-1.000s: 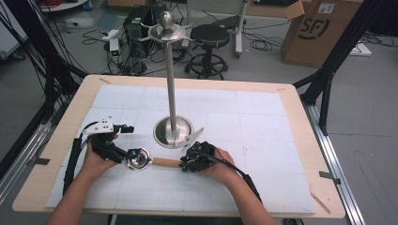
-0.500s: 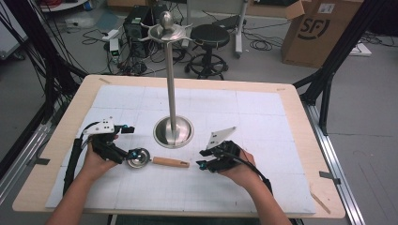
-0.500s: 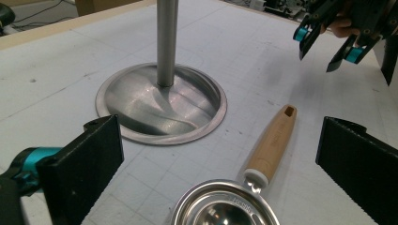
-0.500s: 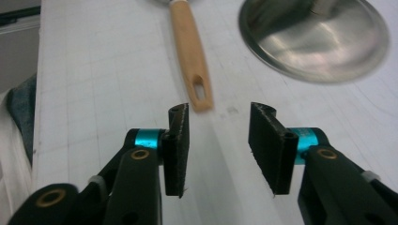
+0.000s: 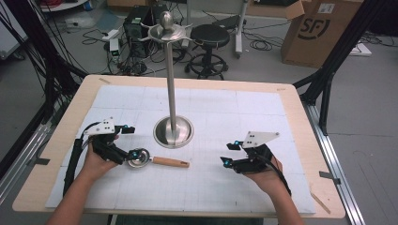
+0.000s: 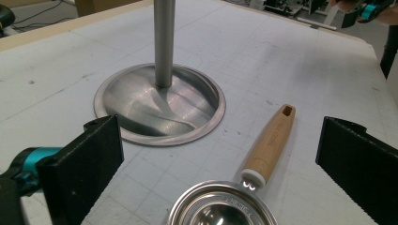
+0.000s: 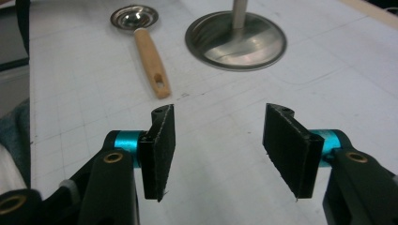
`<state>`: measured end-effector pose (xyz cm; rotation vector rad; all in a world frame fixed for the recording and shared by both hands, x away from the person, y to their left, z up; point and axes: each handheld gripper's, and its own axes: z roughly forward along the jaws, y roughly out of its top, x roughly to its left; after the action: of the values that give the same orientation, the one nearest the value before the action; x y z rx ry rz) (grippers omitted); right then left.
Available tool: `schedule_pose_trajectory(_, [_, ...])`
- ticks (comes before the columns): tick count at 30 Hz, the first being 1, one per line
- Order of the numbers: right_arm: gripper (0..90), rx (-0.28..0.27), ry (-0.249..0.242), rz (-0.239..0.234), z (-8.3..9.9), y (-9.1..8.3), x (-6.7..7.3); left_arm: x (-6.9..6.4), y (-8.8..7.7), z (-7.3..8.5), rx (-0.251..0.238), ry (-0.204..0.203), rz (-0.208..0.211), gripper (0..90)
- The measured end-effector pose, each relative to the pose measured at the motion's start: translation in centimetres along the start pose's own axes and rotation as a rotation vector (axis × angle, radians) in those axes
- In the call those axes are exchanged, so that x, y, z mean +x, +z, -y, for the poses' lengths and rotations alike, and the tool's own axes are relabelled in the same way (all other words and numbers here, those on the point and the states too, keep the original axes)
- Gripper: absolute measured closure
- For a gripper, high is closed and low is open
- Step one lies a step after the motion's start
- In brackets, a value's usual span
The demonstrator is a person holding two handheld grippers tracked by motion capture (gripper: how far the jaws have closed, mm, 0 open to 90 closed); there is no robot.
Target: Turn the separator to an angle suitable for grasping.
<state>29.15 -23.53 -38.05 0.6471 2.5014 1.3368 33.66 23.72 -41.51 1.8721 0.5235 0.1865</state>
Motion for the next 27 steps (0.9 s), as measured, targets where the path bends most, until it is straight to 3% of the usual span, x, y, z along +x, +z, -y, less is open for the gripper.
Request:
schedule_pose_trajectory(4, [39.4,-0.059,0.027,0.022,0.7,-1.1,-0.9,0.0,0.1,0.0,0.003,0.000,-0.002,1.7])
schedule_pose_trajectory(6, [36.9,-0.117,0.068,0.035,1.3,-1.9,-1.6,0.0,0.1,0.1,0.003,-0.001,0.001,1.7])
schedule_pose_trajectory(13, [30.8,-0.182,0.130,0.076,2.3,-3.5,-2.8,0.0,0.0,0.0,-0.001,-0.001,-0.001,1.7])
schedule_pose_trajectory(17, [28.8,-0.216,0.140,0.083,2.7,-4.0,-3.2,-0.1,0.1,0.0,0.009,0.003,0.000,1.7])
schedule_pose_trajectory(27, [24.5,-0.257,0.175,0.090,2.9,-3.9,-3.8,0.0,0.0,0.1,0.009,0.000,0.002,1.7])
